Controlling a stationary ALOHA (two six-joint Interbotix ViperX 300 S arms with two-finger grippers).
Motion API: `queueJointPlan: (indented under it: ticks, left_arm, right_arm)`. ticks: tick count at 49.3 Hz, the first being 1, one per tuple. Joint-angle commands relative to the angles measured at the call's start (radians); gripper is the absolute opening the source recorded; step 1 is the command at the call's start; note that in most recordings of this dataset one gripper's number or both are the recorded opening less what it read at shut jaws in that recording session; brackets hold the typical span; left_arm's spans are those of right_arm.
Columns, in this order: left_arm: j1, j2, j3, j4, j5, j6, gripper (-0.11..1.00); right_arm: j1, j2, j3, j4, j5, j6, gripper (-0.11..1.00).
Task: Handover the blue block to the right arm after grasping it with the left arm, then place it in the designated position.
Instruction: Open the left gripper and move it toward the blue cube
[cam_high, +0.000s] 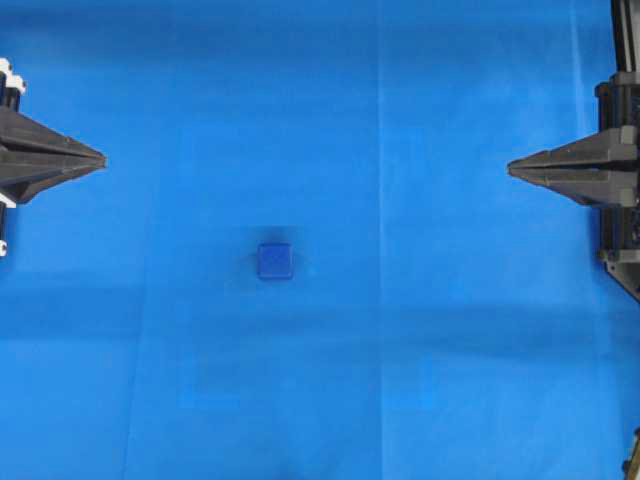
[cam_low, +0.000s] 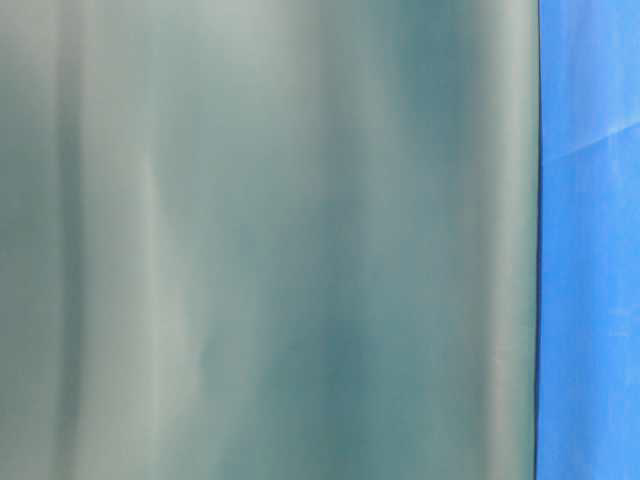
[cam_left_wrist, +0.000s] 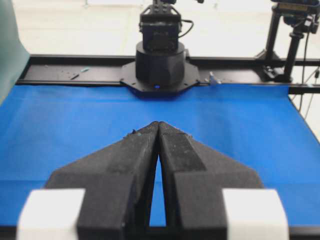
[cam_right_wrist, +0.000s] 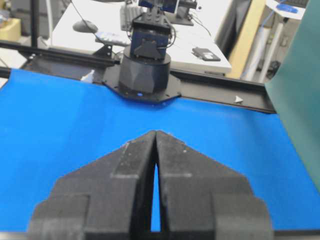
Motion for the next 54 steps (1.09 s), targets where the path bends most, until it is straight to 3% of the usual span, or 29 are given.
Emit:
queueJointPlan:
  ticks: [1,34,40,48,51,54]
  left_arm:
    - [0.006,0.011,-0.014,0.002,-0.006,0.003,0.0]
    - [0.008,0.005,-0.015,0.002,-0.011,0.005,0.04]
    - [0.008,0.0,-0.015,0.002,-0.012,0.003,0.35]
    - [0.006,-0.002,-0.015,0.002,-0.011,-0.002,0.82]
    - [0.006,-0.003,-0.015,0.002,-0.011,-0.002,0.91]
    - [0.006,-0.003,-0.015,0.002,-0.011,-0.002,0.93]
  right_arm:
    - [-0.006,0.005,-0.023,0.002,-0.006,0.002,0.01]
    - [-0.005,0.029,-0.029,0.002,0.009,0.011,0.0]
    - [-0.006,0.029,-0.031,0.015,0.009,0.014,0.22]
    - [-0.005,0.035,-0.031,0.023,0.009,0.012,0.69]
    - [-0.006,0.038,-0.032,0.025,0.009,0.012,0.86]
    - [-0.006,0.038,-0.032,0.025,0.009,0.012,0.95]
